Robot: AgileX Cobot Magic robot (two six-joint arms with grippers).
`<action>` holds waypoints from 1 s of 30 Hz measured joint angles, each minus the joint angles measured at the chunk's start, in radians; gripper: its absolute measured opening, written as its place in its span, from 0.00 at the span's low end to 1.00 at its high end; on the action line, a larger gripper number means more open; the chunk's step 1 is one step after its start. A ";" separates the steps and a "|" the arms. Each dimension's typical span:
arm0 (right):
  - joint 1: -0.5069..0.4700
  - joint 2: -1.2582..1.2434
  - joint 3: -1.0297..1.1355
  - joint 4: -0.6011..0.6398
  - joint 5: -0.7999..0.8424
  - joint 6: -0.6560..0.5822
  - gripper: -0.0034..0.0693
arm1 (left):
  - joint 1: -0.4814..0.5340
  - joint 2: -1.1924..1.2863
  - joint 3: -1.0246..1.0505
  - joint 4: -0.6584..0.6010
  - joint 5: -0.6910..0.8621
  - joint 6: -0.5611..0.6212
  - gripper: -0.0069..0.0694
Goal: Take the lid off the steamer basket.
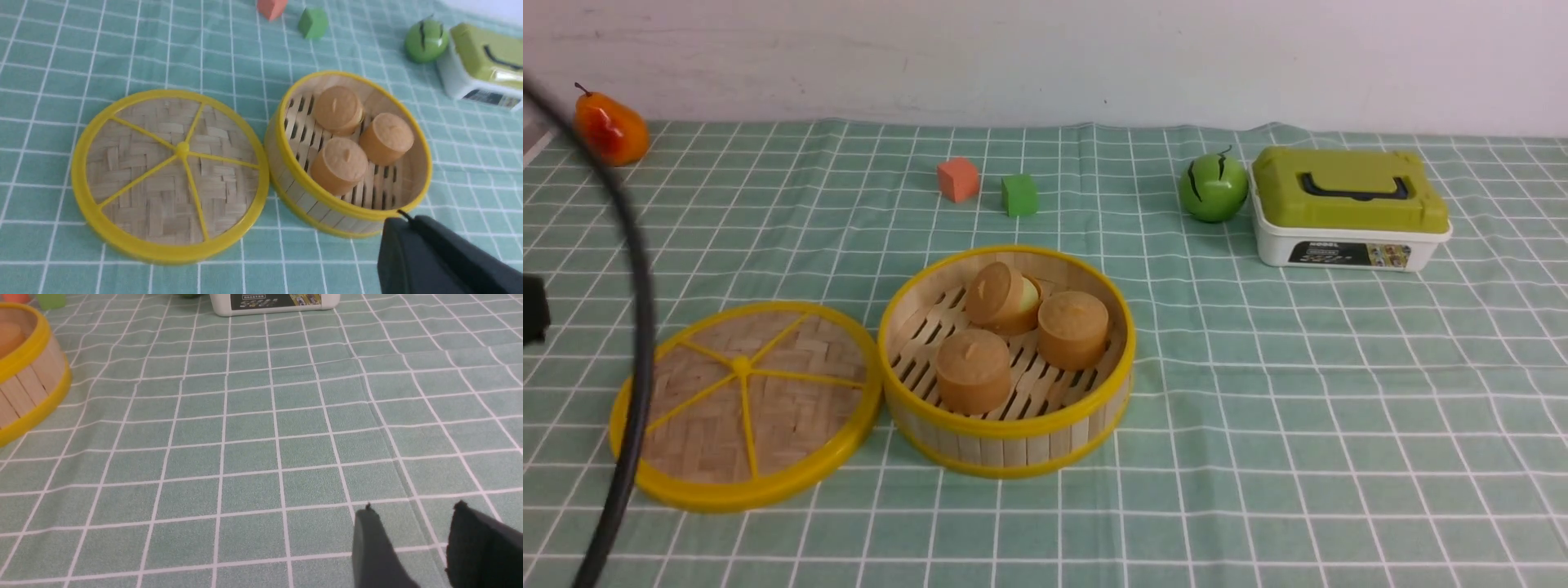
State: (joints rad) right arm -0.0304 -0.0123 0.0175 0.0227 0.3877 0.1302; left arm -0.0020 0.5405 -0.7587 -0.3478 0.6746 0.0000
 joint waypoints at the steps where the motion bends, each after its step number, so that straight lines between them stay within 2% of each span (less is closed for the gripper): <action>1: 0.000 0.000 0.000 0.000 0.000 0.000 0.38 | 0.000 -0.055 0.062 -0.002 -0.045 0.007 0.07; 3: 0.000 0.000 0.000 0.000 0.000 0.000 0.38 | 0.000 -0.168 0.147 -0.010 -0.137 0.011 0.07; 4: 0.000 0.000 0.000 0.000 0.000 0.000 0.38 | 0.000 -0.326 0.241 -0.032 -0.251 0.012 0.07; 8: 0.000 0.000 0.000 0.000 0.000 0.000 0.38 | 0.000 -0.536 0.357 -0.063 -0.330 -0.028 0.07; 24: 0.000 0.000 0.000 0.000 0.000 0.000 0.38 | 0.000 -0.485 0.381 -0.075 -0.319 -0.067 0.07; 30: 0.000 0.000 0.000 0.000 0.000 0.000 0.38 | 0.000 -0.484 0.387 0.024 -0.268 -0.042 0.07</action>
State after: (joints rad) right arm -0.0304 -0.0123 0.0175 0.0227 0.3877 0.1302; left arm -0.0020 0.0569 -0.3722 -0.3240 0.4070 -0.0421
